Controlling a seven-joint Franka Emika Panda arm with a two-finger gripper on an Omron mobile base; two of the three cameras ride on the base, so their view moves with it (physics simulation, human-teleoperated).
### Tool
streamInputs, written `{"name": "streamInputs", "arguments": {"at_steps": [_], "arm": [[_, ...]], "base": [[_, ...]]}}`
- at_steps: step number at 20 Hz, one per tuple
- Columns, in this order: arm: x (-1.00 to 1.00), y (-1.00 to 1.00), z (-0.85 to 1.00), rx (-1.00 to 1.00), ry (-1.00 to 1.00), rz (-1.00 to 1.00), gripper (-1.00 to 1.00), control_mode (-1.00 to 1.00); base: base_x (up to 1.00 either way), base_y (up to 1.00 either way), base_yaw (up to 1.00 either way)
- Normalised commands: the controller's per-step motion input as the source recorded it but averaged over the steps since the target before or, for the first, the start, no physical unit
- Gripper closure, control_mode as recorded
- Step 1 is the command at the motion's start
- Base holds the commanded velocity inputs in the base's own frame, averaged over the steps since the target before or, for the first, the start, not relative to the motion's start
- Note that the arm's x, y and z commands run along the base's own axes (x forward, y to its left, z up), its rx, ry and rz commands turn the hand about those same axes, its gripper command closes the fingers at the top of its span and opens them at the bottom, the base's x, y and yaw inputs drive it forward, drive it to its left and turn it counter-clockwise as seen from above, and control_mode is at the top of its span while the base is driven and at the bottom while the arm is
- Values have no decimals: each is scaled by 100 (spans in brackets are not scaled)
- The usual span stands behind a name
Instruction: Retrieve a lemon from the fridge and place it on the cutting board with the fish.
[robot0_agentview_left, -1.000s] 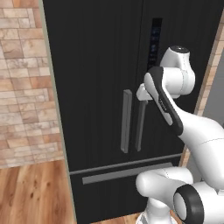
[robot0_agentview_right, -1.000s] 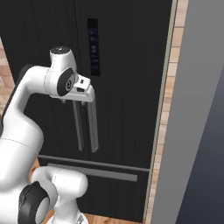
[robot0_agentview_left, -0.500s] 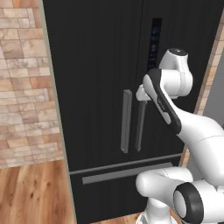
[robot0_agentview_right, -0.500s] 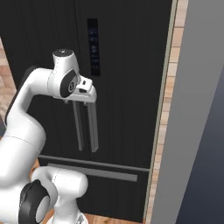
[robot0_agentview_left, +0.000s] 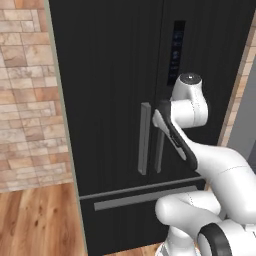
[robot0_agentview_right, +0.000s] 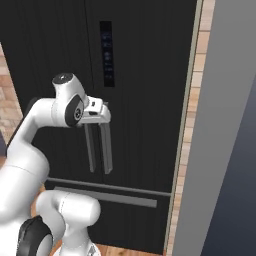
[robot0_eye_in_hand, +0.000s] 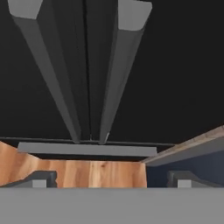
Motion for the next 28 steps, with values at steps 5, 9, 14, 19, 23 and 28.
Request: {"name": "streamInputs", "arguments": {"at_steps": [5,9,14,19,23,28], "arm": [[33,-4,-12,0,-5,0,-100,-100],[38,0,-7,2,-9,0,-100,-100],[38,0,-4,5,-2,0,-100,-100],[36,0,-2,4,0,0,-100,-100],[27,0,-4,0,-2,0,-100,-100],[16,0,-16,0,-5,-2,-100,-100]], "base": [[0,0,0],[0,0,0],[0,0,0],[0,0,0],[0,0,0],[0,0,0]]}}
